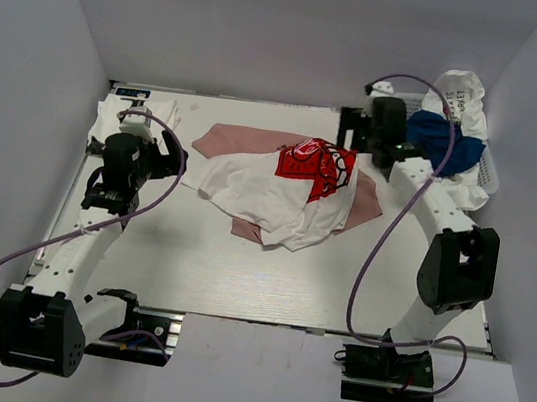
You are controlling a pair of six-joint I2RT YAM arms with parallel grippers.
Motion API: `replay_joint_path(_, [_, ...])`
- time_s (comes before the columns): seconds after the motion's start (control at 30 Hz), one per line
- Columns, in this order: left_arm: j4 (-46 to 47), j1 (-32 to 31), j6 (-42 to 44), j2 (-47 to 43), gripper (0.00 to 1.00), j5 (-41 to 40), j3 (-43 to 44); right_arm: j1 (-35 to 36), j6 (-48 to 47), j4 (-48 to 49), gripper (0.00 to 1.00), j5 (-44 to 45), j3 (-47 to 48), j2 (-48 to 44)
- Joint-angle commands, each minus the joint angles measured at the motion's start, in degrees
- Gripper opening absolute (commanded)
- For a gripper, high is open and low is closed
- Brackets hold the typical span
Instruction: Fold and stack the t-shirts
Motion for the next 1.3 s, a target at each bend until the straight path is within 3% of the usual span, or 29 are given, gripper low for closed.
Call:
replay_joint_path(0.0, [-0.9,-0.1,1.0,0.2,1.0,1.6,2.5,5.7,0.3,4.8,0.9,-4.7,-6.1,-1.4])
replay_joint_path(0.1, [-0.9,-0.1,1.0,0.2,1.0,1.6,2.5,9.7,2.1,5.3,0.9,-3.2,-8.3,1.7])
replay_joint_path(0.23, [-0.9,-0.1,1.0,0.7,1.0,1.6,3.1,12.7,5.1,1.2,0.9,5.9,-4.5,8.7])
replay_joint_path(0.3, [-0.9,-0.1,1.0,0.7,1.0,1.6,3.1,13.4,5.6,0.4,0.82,6.9,-1.9,12.6])
replay_joint_path(0.33, [-0.9,-0.1,1.0,0.7,1.0,1.6,3.1,14.0,5.8,0.6,0.53,8.0,-0.4,13.0])
replay_joint_path(0.37, [-0.9,-0.1,1.0,0.7,1.0,1.1,3.1,14.3,5.7,1.0,0.35,9.8,-0.3,13.1])
replay_joint_path(0.4, [-0.9,-0.1,1.0,0.7,1.0,1.1,3.1,15.1,5.8,1.5,0.07,11.2,-0.1,11.4])
replay_joint_path(0.43, [-0.9,-0.1,1.0,0.7,1.0,1.1,3.1,15.3,5.8,4.8,0.0,12.2,-0.7,10.1])
replay_joint_path(0.57, [-0.9,-0.1,1.0,0.7,1.0,1.1,3.1,14.3,6.4,7.6,0.0,17.8,-1.5,-0.2])
replay_joint_path(0.73, [-0.9,-0.1,1.0,0.7,1.0,1.1,3.1,10.5,5.5,6.9,0.0,23.5,6.9,-6.7])
replay_joint_path(0.87, [-0.9,-0.1,1.0,1.2,1.0,0.6,3.1,3.6,6.1,4.8,0.0,31.5,19.5,-5.4])
replay_joint_path(1.07, [-1.4,-0.1,1.0,2.4,1.0,0.1,3.6,-7.3,3.6,3.4,0.0,40.4,37.4,3.6])
replay_joint_path(1.17, [-1.4,-0.1,1.0,3.1,1.0,0.1,3.6,-11.5,-1.1,12.8,0.0,43.5,37.2,4.6])
replay_joint_path(1.27, [-1.9,-0.1,1.0,4.4,1.0,-0.5,4.2,-13.1,-3.8,13.9,0.0,37.7,34.6,5.9])
